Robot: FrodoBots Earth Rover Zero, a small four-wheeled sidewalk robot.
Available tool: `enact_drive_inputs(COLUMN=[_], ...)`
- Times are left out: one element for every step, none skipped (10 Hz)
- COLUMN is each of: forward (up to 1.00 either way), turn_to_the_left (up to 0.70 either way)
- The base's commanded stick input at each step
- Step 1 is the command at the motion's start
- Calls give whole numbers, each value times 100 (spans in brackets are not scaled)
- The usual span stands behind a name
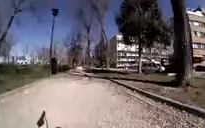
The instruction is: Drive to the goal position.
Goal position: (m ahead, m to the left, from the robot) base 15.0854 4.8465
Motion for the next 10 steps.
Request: enact_drive_inputs(forward=[98,98,98,98,98,98,98,98,98,98], turn_to_the_left=[28,28,28,28,28,28,28,28,28,27])
